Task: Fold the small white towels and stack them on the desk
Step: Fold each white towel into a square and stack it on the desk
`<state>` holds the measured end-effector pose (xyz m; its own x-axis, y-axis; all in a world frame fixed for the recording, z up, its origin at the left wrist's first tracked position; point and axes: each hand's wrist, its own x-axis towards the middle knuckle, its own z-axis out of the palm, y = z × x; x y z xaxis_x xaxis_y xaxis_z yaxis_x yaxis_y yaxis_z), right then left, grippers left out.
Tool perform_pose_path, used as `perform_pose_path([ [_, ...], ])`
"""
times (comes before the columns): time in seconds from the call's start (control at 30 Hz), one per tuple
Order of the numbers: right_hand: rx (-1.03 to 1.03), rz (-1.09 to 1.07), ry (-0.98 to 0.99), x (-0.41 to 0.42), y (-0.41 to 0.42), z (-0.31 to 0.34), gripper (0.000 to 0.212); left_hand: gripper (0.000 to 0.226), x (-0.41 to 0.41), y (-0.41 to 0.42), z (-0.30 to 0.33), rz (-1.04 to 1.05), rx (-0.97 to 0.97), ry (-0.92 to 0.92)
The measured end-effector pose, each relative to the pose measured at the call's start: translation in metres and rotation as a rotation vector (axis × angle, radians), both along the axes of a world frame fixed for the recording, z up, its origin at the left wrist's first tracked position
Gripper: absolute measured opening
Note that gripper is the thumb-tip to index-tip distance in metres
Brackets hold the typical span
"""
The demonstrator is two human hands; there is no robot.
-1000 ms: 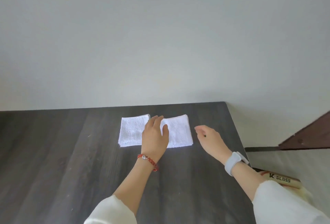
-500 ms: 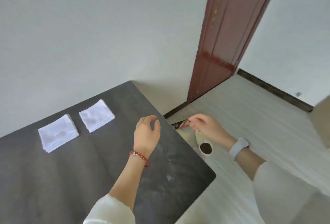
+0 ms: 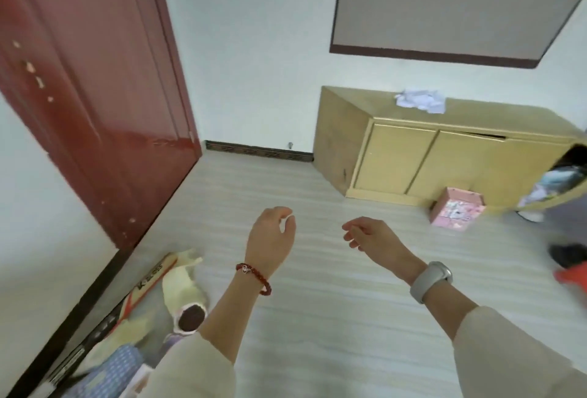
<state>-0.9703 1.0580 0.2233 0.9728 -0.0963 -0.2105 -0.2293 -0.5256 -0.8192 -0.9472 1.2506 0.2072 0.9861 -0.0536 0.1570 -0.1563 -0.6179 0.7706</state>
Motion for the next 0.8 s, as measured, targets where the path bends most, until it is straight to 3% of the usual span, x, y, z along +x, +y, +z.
perform_pose_path([
  [0.17,0.003,-0.219,0.003,0.037,-0.15,-0.003,0.022,0.026,0.064,-0.162,-0.001,-0.214,-0.01,0.037],
  [0.37,0.018,-0.332,0.024,0.108,-0.265,-0.017,0.024,0.025,0.158,-0.281,-0.003,-0.333,0.012,0.029],
  [0.8,0.028,-0.429,-0.028,0.399,-0.464,0.001,0.023,0.024,0.475,-0.49,-0.01,-0.407,-0.009,-0.004],
])
